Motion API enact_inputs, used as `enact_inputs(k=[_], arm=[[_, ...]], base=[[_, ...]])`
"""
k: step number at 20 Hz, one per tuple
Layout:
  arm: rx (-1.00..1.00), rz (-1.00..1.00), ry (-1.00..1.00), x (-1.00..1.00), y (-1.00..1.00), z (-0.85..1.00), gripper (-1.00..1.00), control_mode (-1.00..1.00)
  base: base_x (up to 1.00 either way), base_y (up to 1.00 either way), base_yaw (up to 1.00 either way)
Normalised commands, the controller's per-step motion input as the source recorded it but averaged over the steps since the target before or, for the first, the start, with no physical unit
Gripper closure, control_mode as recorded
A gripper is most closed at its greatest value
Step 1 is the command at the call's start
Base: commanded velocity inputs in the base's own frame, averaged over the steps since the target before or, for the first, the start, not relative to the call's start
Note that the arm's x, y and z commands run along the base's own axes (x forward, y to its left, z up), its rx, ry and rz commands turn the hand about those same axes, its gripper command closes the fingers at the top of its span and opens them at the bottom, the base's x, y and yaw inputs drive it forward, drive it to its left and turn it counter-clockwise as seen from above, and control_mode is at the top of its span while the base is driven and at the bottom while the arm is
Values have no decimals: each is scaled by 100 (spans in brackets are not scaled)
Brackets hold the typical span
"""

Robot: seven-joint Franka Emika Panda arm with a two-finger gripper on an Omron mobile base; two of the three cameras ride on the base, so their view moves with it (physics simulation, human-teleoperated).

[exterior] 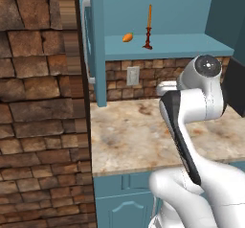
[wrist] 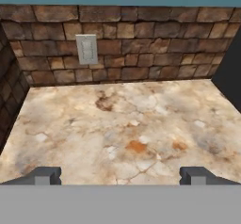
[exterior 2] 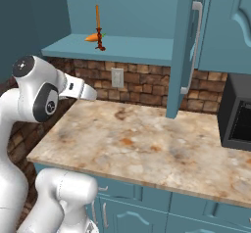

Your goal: Pick the candle and candle from the dining table and place them in the open cabinet. Close the cabinet after placing the objects.

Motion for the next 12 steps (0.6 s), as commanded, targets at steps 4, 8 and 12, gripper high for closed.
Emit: enact_inputs(k=[4, 8, 12], arm=[[0, 0, 0, -33, 0, -5, -100, -100], [0, 0, 0, -29, 0, 0, -100, -100], [0, 0, 0, -7, 0, -5, -100, -100]], base=[[0, 0, 0], [0, 0, 0], [0, 0, 0]])
